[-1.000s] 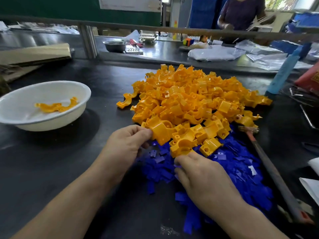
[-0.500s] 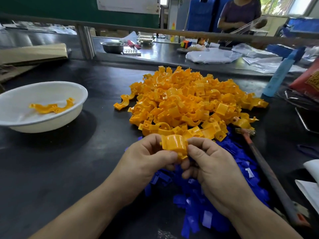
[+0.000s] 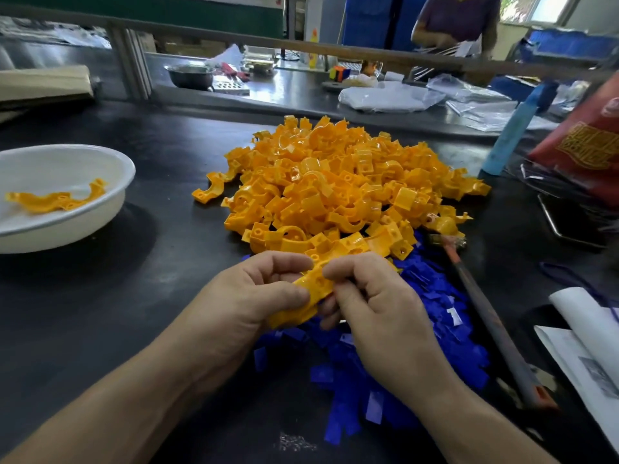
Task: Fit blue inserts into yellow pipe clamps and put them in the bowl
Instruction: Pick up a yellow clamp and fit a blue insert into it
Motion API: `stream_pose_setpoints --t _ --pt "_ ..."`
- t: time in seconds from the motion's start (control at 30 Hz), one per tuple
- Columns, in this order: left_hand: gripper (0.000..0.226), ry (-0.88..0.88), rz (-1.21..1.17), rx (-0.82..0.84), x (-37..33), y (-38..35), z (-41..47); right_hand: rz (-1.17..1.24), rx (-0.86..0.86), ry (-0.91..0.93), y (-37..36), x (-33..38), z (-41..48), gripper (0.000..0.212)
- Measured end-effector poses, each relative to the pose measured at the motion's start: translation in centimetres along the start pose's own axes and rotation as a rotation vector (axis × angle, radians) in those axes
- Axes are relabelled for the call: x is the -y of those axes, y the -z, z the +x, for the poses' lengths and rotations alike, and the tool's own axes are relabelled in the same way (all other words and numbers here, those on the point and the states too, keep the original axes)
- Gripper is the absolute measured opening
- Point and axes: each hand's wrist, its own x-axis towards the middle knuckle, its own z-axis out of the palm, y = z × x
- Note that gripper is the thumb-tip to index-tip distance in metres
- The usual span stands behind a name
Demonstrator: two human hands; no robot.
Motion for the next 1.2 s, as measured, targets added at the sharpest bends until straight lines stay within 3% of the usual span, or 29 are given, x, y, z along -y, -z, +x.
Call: stream_pose_setpoints --t 0.13,0.27,0.37,0.5,0.63,0.7,0.9,1.03,1.1,1.2 --pt "0.055 -0.002 -0.079 -0.004 -0.2 -0.2 0.2 0.651 -0.053 -0.389 0.8 -0.1 0.8 0.028" --pt "0.042 -0.003 -0.076 0.013 -0.2 -0.1 0.2 1.178 -0.103 -0.588 1.1 0.1 1.2 0.036" --pt "0.042 -0.01 -0.043 -0.015 -0.1 0.1 0.2 1.279 -0.094 -0.616 1.2 0.6 1.1 0.048" --pt "0.027 -0.022 -0.058 -0.066 -0.1 0.2 0.4 1.27 -0.077 -0.62 1.2 0.7 1.2 0.04" --pt "0.03 -0.021 -0.023 -0.067 0.0 0.0 0.4 1.167 -0.031 -0.575 1.1 0.7 1.0 0.016" --pt "0.029 -0.034 -0.035 -0.083 0.1 -0.1 0.2 1.045 0.009 -0.524 1.1 0.8 0.9 0.018" --pt "0.03 -0.105 0.157 -0.069 0.5 -0.7 -0.3 0.262 0.043 -0.087 0.6 1.1 -0.5 0.022" --pt "0.032 -0.095 0.214 -0.05 0.8 -0.8 -0.3 -0.148 0.008 0.109 0.0 0.7 -0.5 0.031" --pt "0.032 -0.096 0.229 -0.048 0.9 -0.7 -0.2 -0.232 0.008 0.178 -0.2 0.6 -0.5 0.033" --pt "0.028 -0.107 0.266 -0.05 1.1 -0.6 -0.2 -0.172 0.003 0.166 -0.1 0.6 -0.6 0.021"
